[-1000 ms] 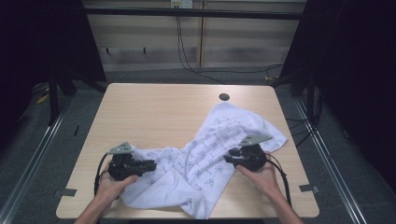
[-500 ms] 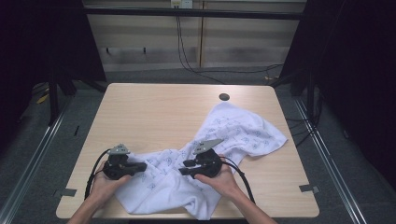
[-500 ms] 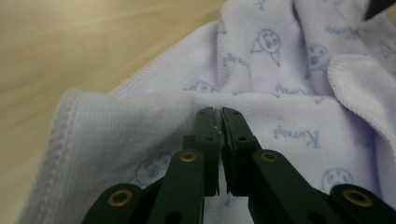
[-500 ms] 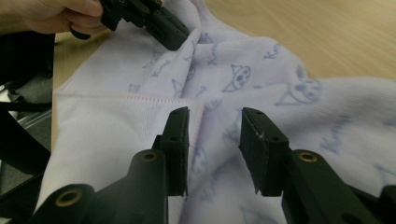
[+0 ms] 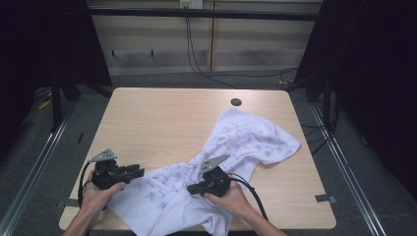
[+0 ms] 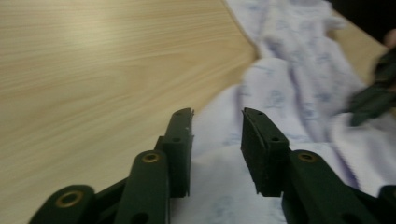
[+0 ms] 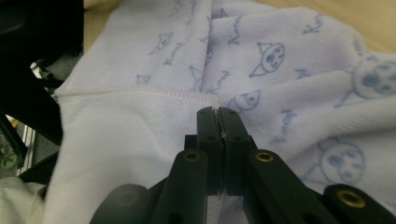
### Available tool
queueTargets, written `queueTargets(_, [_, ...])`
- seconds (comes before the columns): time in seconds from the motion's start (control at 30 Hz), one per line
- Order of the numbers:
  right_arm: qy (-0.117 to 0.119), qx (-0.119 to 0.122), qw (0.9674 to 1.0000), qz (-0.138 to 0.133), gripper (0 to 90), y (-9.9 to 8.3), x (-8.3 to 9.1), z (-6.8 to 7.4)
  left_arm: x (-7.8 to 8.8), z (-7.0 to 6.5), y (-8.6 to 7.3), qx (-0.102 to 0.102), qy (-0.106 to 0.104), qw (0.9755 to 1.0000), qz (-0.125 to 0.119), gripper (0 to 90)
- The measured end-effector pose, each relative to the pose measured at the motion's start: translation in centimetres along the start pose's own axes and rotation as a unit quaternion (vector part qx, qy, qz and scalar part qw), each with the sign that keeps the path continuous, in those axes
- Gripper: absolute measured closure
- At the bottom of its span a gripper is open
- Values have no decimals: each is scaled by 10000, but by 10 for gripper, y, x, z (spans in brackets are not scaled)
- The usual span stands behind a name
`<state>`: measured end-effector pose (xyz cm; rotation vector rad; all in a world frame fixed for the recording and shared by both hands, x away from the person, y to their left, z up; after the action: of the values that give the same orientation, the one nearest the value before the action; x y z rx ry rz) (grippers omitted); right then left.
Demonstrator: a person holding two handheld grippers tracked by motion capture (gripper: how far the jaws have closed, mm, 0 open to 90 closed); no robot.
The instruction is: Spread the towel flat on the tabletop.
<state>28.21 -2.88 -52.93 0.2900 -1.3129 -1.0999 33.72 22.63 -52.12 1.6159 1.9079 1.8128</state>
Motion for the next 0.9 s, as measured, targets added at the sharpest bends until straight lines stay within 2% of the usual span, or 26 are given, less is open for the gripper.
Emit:
queueTargets(0.03, [23,-66,9999,-82,886,0,7,0,0,0,0,0,0,10000,0,574])
queueTargets(0.07, [47,-106,9998,-149,886,-1,13,0,-8,3,-4,-59,-10,9998,201,543])
queueTargets(0.1, [47,-106,9998,-149,886,-1,13,0,-8,3,-4,-59,-10,9998,201,521])
queueTargets(0.13, [27,-137,9996,-243,887,-3,26,0,-13,3,-7,-126,46,9992,387,509])
queueTargets(0.17, [45,-168,9994,-296,887,-5,32,1,-21,-1,-14,-256,60,9975,656,544])
queueTargets(0.2, [45,-168,9994,-296,887,-5,32,1,-21,-1,-14,-256,60,9975,656,640])
queueTargets(0.23, [87,-209,9991,-350,886,-7,37,3,-21,-5,-16,-370,95,9969,686,640])
queueTargets(0.27, [83,-190,9992,-354,887,-10,44,7,-20,-7,-16,-388,78,9967,714,737])
queueTargets(0.3, [87,-176,9991,-365,887,-12,48,9,-18,-11,-16,-376,4,9968,702,789])
queueTargets(0.33, [111,-174,9989,-425,887,-19,60,15,-15,-14,-17,-426,5,9966,703,817])
queueTargets(0.37, [111,-174,9989,-425,887,-19,60,15,-11,-18,-19,-393,-84,9967,703,817])
queueTargets(0.4, [90,-164,9989,-441,887,-22,66,18,-8,-22,-22,-359,-178,9967,702,820])
queueTargets(0.43, [44,-195,9986,-486,887,-31,81,24,-4,-27,-26,-312,-243,9968,695,823])
queueTargets(0.47, [44,-195,9986,-486,887,-31,81,24,0,-30,-30,-320,-282,9963,746,823])
queueTargets(0.53, [-49,-237,9979,-593,887,-41,97,28,8,-36,-40,-332,-332,9958,790,824])
queueTargets(0.57, [-182,-272,9970,-697,887,-50,116,29,12,-40,-45,-232,-410,9955,820,825])
queueTargets(0.6, [-250,-334,9961,-778,887,-54,125,28,12,-40,-45,-232,-410,9955,820,825])
queueTargets(0.63, [-250,-334,9961,-778,887,-54,125,28,14,-42,-47,-246,-445,9950,863,825])
queueTargets(0.7, [-307,-442,9942,-928,888,-62,144,28,17,-48,-53,-246,-493,9941,931,825])
queueTargets(0.73, [-290,-436,9941,-945,888,-75,160,35,19,-53,-57,-287,-547,9931,996,825])
queueTargets(0.77, [-290,-436,9941,-945,888,-75,160,35,19,-53,-57,-287,-547,9931,996,825])
queueTargets(0.8, [-109,-498,9948,-887,885,-88,167,44,23,-58,-61,-316,-638,9923,1013,824])
queueTargets(0.83, [-109,-498,9948,-887,885,-88,167,44,23,-58,-61,-316,-638,9923,1013,822])
queueTargets(0.87, [119,-475,9956,-799,883,-96,168,51,25,-61,-60,-439,-688,9918,986,822])
queueTargets(0.9, [223,-434,9965,-674,860,-108,167,63,29,-65,-60,-505,-743,9908,1009,817])
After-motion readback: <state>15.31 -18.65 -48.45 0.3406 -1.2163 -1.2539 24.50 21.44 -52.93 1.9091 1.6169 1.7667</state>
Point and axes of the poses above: each handheld gripper's, and its own axes: x roughly backward along the jaws, y roughly out of its top, z roughly to its left, the point moved 7 cm from there along -x, roughly forward along the jaws, and after that the axes turned 1 degree about y, right-handed, at the moved point
